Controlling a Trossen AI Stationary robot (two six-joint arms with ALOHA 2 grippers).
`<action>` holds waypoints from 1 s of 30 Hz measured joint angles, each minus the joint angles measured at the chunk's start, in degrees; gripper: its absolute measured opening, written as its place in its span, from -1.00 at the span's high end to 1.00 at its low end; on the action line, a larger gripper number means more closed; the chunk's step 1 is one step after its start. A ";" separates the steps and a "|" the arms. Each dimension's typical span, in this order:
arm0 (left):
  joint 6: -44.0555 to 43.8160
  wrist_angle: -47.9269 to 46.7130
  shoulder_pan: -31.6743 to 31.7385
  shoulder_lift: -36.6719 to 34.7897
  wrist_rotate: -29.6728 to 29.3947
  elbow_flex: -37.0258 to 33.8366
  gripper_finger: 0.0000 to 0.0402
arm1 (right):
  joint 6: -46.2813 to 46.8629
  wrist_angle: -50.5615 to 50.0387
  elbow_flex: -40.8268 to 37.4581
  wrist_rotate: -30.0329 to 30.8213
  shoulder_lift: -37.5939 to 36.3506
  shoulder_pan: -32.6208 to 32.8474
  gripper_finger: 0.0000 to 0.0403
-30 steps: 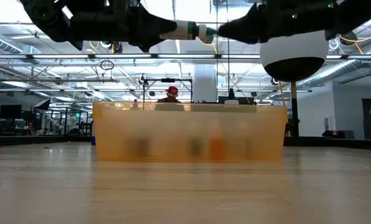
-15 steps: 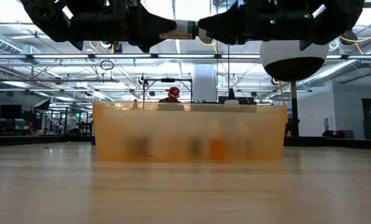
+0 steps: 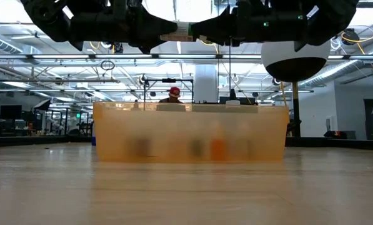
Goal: Pick & Place food coloring
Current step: Put the big green food coloring bottle into the orange bin
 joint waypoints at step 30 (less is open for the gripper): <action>-1.99 -10.66 -0.04 -13.70 -5.60 0.03 -0.83 | -3.67 -99.11 48.80 22.61 4.45 9.64 0.39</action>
